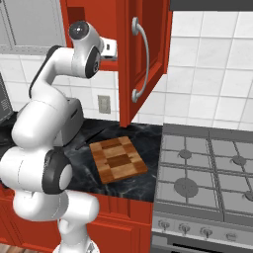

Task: Pick the bread, place it on the cutting board, pick the jam, place it on the counter, and close the cabinet.

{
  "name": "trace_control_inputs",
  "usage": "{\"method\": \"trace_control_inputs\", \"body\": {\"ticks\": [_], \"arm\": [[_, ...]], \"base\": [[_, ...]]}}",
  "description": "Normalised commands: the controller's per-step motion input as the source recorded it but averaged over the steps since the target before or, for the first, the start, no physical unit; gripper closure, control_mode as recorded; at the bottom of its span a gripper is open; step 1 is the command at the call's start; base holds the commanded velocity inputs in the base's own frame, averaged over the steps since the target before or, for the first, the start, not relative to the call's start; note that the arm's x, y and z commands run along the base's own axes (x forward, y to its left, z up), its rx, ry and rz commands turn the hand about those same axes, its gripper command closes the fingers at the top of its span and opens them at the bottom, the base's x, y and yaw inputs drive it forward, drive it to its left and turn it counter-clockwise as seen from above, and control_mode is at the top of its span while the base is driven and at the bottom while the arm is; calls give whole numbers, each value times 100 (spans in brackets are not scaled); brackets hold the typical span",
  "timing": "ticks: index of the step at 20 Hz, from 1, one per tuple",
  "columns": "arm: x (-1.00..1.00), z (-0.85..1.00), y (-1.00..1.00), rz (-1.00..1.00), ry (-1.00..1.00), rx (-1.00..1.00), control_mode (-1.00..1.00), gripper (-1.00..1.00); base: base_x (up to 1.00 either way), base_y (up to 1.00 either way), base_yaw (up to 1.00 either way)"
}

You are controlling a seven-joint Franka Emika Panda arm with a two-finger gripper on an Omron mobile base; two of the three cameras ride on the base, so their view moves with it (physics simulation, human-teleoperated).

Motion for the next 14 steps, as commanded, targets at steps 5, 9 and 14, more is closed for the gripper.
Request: {"method": "trace_control_inputs", "body": {"ticks": [5, 9, 14], "arm": [[22, 0, 0, 0, 0, 0, -100, -100], [23, 0, 0, 0, 0, 0, -100, -100], [22, 0, 0, 0, 0, 0, -100, -100]], "base": [[0, 0, 0], [0, 0, 0], [0, 0, 0]]}}
